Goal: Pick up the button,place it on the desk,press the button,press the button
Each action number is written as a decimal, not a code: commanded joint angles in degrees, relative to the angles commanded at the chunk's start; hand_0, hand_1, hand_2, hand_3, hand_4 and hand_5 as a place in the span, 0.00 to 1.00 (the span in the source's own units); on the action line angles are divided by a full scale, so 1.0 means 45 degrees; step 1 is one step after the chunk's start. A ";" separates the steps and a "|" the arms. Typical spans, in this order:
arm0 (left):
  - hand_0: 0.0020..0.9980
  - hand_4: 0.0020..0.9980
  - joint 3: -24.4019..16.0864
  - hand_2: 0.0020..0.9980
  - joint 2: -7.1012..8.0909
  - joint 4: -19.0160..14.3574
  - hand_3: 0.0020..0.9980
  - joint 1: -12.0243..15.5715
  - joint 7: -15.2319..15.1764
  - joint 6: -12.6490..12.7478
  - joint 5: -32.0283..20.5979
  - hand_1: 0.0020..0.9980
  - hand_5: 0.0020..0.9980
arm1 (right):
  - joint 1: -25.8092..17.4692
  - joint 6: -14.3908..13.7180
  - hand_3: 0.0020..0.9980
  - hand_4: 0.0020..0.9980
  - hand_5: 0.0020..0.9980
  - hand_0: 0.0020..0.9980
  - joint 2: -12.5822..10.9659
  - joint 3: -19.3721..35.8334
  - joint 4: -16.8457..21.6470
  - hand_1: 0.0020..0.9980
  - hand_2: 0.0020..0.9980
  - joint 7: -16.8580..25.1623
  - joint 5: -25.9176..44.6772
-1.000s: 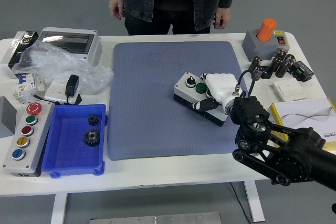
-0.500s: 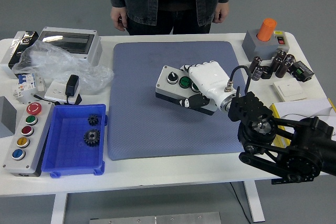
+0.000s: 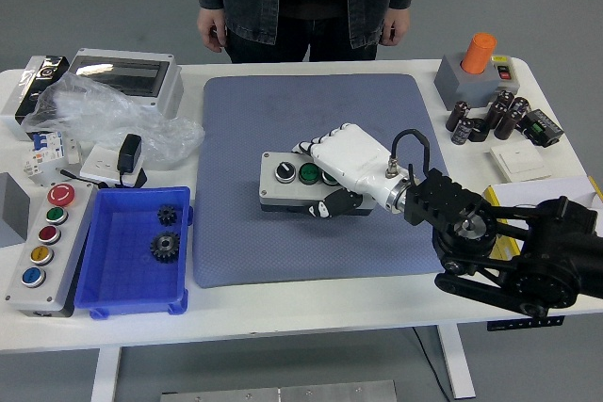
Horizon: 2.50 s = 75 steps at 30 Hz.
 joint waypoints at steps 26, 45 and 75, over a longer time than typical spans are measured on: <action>0.68 0.64 -0.0014 0.63 -0.0025 -0.0035 0.64 0.0014 -0.0027 0.0018 0.0025 0.70 0.29 | 0.0192 0.0091 0.36 0.58 0.06 0.54 0.0461 -0.0654 -0.1456 0.58 0.54 0.0635 0.0006; 0.68 0.63 -0.0100 0.63 0.0015 -0.0042 0.64 0.0001 -0.0117 0.0090 0.0102 0.70 0.30 | 0.0171 0.0974 0.69 0.79 0.19 0.69 0.0426 -0.0145 -0.1267 0.67 0.70 0.0565 -0.0190; 0.68 0.63 0.0065 0.63 -0.0057 -0.0042 0.63 0.0011 -0.0118 0.0077 -0.0035 0.70 0.30 | 0.0275 0.1351 1.00 0.86 0.21 0.74 0.0017 0.0575 0.0015 0.69 0.85 0.0107 0.0615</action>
